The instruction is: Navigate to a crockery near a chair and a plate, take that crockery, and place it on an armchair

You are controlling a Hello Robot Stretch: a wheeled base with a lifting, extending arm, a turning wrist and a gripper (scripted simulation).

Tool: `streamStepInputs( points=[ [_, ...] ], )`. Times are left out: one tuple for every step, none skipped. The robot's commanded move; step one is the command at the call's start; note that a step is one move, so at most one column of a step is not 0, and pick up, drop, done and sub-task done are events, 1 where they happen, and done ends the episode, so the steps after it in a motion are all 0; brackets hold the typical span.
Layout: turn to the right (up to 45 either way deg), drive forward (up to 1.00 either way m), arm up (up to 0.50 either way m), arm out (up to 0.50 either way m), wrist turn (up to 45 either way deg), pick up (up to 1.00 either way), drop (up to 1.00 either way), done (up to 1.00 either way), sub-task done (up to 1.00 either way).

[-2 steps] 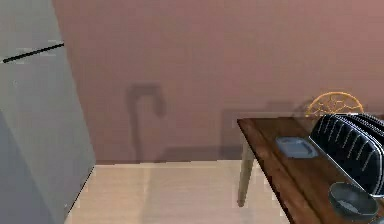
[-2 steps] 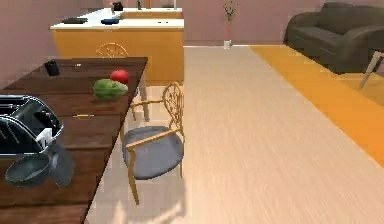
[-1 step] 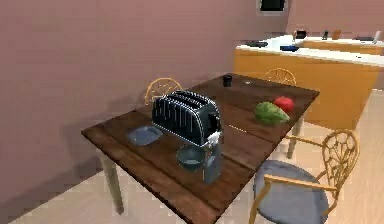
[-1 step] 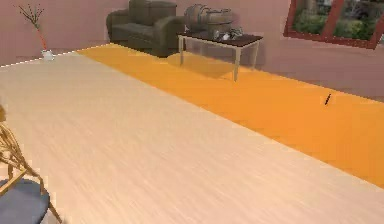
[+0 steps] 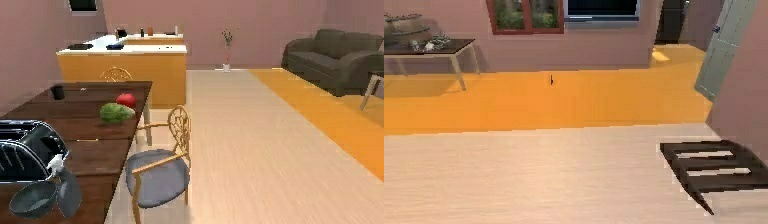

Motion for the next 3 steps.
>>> streamStepInputs(
  points=[
    [45.0,0.00,0.00,0.00,0.0,0.00,0.00,0.00,0.00],
    [0.0,0.10,0.00,0.00,0.0,0.00,0.00,0.00,0.00],
    [45.0,0.00,0.00,0.00,0.0,0.00,0.00,0.00,0.00]
  ],
)
